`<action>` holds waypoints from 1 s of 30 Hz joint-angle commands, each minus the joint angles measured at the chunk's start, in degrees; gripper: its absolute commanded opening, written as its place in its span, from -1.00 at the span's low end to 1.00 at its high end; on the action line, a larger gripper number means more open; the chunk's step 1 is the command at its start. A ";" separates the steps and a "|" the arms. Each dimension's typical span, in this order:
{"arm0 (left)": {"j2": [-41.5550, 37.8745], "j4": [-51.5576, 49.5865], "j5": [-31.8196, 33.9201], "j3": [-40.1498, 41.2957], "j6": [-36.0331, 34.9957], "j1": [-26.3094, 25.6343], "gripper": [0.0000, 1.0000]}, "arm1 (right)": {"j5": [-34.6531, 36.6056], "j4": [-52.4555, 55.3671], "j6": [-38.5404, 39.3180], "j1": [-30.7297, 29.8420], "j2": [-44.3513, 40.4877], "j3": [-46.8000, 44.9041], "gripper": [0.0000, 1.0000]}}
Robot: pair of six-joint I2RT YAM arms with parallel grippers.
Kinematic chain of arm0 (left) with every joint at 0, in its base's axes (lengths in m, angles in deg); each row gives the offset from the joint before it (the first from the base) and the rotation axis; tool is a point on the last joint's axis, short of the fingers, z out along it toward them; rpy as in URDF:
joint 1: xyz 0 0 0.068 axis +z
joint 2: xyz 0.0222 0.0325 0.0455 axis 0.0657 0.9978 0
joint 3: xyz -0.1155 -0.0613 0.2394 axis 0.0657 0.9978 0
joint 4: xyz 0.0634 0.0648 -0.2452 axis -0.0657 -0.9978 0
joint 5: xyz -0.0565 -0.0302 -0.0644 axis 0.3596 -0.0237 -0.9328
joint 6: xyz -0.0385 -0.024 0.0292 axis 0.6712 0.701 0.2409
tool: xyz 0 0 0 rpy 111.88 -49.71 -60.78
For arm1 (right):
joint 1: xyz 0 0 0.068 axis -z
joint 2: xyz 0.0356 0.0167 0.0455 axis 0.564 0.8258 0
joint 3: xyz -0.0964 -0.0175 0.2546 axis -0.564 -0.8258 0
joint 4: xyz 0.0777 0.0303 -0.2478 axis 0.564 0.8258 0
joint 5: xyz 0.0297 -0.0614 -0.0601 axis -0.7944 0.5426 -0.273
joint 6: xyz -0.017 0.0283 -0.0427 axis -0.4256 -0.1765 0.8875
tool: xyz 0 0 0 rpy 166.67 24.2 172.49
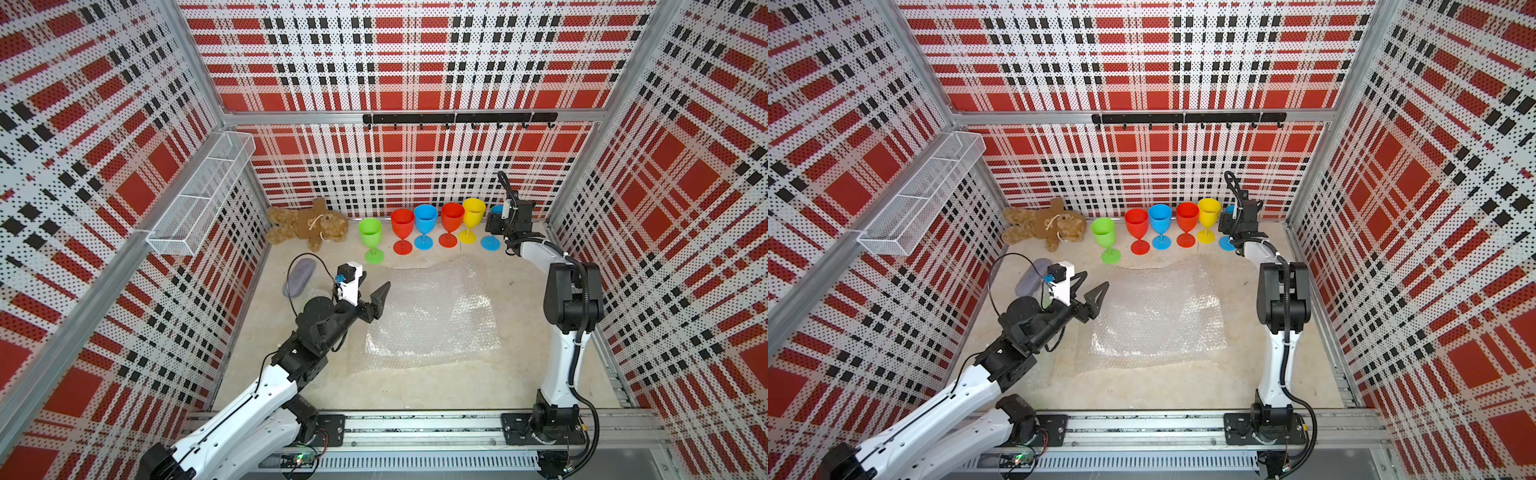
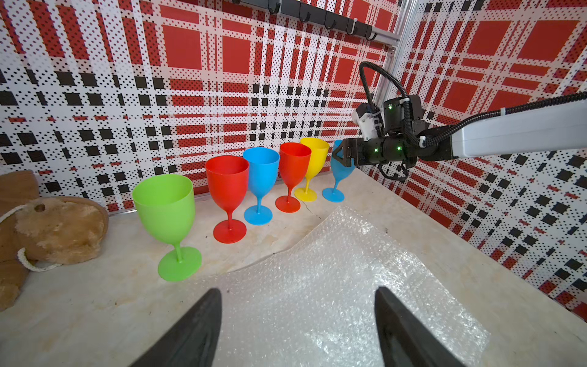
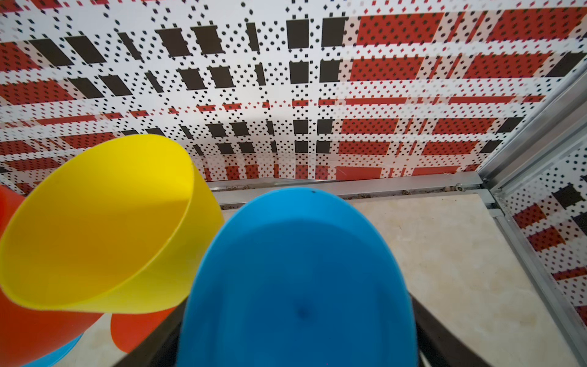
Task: Unpack wine glasses from bubble wrap
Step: Place the wine glass at the center of the board.
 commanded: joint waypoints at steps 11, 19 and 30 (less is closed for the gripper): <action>0.63 0.19 -0.03 0.31 -0.42 1.63 0.56 | -1.09 0.90 0.47 0.74 -0.69 1.51 1.00; -0.19 0.32 3.14 0.26 1.46 3.42 0.58 | -2.72 0.24 0.43 0.82 -8.79 -0.13 0.99; 5.51 -18.82 21.97 -10.35 17.50 5.18 0.63 | 8.15 -0.13 2.78 -8.85 -31.37 -13.51 1.00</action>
